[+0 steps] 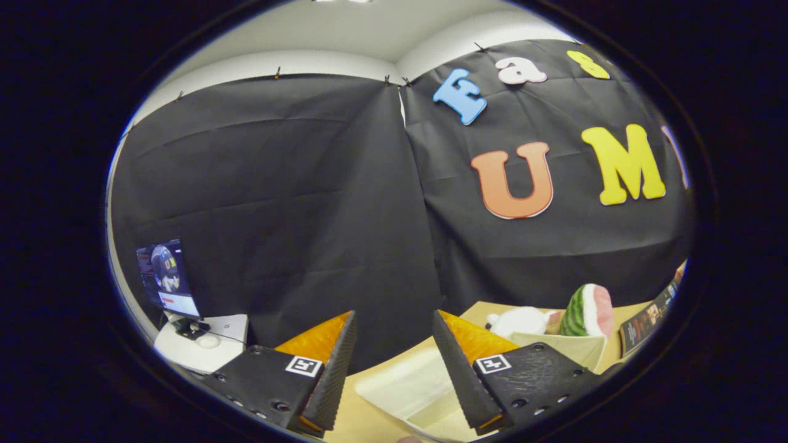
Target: Open the storage box then place both shoes into the box .Put the left shoe in first, then the right shoe, with the right side of both shoes facing outward in a uniform manner.
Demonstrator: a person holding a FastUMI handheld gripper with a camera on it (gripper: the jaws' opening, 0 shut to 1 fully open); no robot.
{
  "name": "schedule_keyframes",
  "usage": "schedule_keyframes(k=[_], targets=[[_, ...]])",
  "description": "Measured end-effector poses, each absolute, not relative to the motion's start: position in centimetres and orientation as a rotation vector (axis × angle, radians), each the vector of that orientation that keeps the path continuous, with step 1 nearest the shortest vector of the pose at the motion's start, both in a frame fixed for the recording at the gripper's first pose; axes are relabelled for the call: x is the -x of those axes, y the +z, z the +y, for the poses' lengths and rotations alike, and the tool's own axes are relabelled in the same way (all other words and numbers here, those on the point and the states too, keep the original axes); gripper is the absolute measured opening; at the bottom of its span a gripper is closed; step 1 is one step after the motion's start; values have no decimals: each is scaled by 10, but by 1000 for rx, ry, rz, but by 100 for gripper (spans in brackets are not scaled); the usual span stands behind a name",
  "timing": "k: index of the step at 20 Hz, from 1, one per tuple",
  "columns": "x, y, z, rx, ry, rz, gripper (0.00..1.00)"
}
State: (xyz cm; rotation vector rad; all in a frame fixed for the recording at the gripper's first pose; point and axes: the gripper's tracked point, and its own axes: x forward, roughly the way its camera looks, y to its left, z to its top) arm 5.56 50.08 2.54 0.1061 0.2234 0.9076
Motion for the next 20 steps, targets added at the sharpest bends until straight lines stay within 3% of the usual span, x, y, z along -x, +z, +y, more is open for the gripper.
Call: schedule_keyframes(k=[6,13,20], targets=[[-64,47,428,-71,764,116,93],[-97,26,281,40,511,159,93],[-119,-41,114,60,250,316,93]])
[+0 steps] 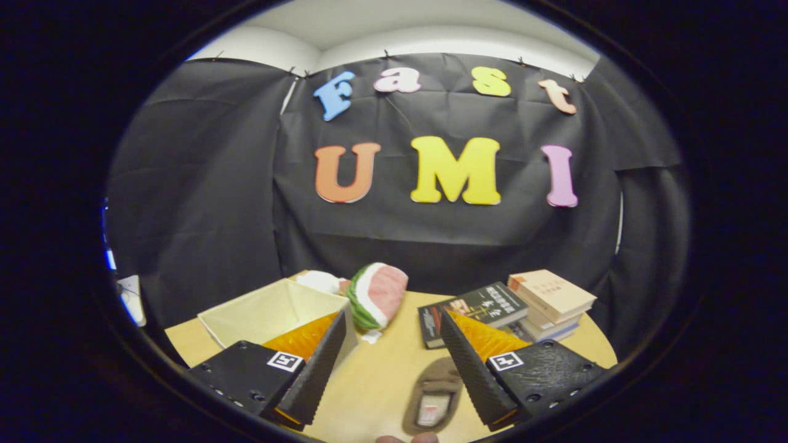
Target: Open the storage box then place both shoes into the box .Put the left shoe in first, then the right shoe, with the right side of both shoes facing outward in a uniform manner.
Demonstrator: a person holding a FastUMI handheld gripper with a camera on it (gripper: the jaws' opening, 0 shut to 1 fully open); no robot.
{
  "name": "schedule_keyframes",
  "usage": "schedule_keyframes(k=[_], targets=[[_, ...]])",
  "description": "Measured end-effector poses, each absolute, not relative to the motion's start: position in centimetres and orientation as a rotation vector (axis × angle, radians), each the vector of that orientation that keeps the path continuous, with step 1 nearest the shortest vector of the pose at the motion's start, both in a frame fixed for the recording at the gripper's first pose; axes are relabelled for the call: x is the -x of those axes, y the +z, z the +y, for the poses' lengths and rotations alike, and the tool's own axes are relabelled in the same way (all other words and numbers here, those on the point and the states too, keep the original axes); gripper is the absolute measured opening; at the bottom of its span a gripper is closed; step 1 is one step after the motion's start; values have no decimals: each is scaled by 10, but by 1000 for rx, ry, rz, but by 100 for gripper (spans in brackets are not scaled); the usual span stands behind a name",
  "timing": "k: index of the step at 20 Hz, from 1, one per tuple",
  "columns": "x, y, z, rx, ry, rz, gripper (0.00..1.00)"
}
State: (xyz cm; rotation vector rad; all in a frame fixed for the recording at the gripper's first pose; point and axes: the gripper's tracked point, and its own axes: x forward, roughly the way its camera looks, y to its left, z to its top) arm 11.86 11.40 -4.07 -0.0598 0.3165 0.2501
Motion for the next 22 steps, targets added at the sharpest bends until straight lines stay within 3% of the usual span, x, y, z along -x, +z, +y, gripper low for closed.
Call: schedule_keyframes(k=[7,15,18,20,22], targets=[[-121,-128,45,32,125,564,94],[-116,-204,41,32,150,806,87],[-120,-216,38,24,131,844,75],[-121,-221,38,12,125,865,74],[-122,-229,36,-7,109,890,62]])
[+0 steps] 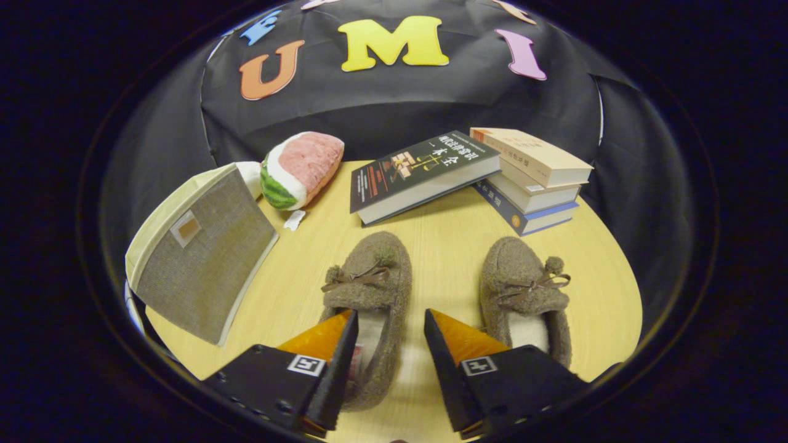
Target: Open the storage box then place both shoes into the box .Put the left shoe in first, then the right shoe, with the right side of both shoes facing outward in a uniform manner.
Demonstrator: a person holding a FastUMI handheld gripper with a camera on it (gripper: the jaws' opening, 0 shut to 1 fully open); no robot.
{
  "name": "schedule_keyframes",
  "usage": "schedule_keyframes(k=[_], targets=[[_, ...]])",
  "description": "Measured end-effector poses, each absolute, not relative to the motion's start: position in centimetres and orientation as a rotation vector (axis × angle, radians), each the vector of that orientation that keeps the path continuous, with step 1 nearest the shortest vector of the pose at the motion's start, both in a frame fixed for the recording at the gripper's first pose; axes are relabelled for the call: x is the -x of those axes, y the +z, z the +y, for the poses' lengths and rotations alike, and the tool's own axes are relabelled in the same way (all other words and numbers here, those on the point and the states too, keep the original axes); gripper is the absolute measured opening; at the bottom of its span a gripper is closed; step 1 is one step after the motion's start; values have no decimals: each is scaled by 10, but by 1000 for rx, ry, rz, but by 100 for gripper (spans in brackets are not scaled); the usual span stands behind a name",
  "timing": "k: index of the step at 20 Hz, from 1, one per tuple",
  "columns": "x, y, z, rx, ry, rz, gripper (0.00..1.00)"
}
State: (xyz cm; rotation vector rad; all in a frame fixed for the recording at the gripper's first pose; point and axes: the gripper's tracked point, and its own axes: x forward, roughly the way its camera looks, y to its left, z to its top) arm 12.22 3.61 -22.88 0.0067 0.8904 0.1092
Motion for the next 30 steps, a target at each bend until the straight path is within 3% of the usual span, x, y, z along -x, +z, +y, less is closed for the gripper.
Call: schedule_keyframes(k=[7,8,19,30], targets=[[-125,-241,39,-117,83,974,15],[-125,-238,39,-156,80,971,0],[-117,-185,86,-413,172,897,1],[-133,-21,214,-656,389,666,0]])
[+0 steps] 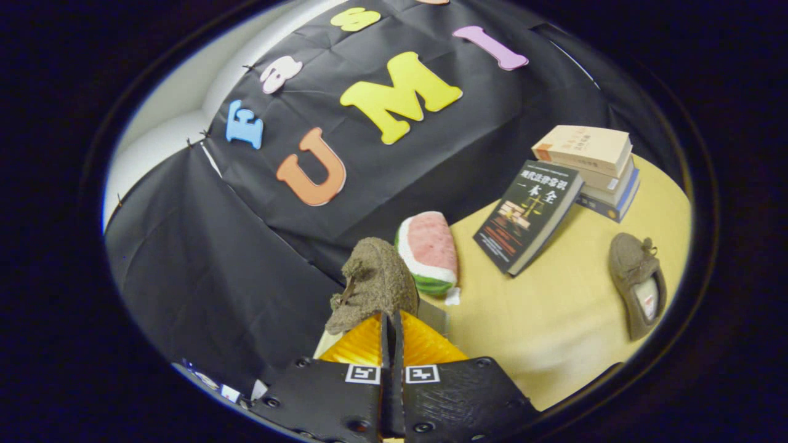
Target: Open the storage box then place both shoes into the box .Put the left shoe in first, then the right shoe, with the right side of both shoes facing outward in a uniform manner.
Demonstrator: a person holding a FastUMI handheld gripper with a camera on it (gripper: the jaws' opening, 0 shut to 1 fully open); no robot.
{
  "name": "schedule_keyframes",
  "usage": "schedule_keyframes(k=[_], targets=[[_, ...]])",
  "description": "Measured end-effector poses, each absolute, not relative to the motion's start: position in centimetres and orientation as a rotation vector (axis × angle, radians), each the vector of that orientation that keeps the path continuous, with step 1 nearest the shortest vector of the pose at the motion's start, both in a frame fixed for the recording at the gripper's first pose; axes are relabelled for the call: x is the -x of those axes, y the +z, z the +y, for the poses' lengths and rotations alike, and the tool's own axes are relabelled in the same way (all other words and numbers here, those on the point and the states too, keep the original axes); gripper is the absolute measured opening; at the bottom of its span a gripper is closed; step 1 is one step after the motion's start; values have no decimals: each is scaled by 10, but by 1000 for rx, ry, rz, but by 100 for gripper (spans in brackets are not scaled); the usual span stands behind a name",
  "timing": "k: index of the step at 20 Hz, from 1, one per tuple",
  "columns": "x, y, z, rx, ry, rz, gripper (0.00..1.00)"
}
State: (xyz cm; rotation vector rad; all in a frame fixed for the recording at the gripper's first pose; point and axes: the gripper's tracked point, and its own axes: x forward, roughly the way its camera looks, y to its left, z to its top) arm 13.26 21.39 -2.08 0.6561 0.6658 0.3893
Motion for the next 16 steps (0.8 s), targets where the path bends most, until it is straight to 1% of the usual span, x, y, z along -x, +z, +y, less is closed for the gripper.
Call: schedule_keyframes(k=[3,6,11,16], targets=[[-140,-4,263,-740,432,648,1],[-142,-15,311,-799,441,672,0],[-140,-61,366,-794,388,745,0],[-141,-99,386,-805,308,794,0]])
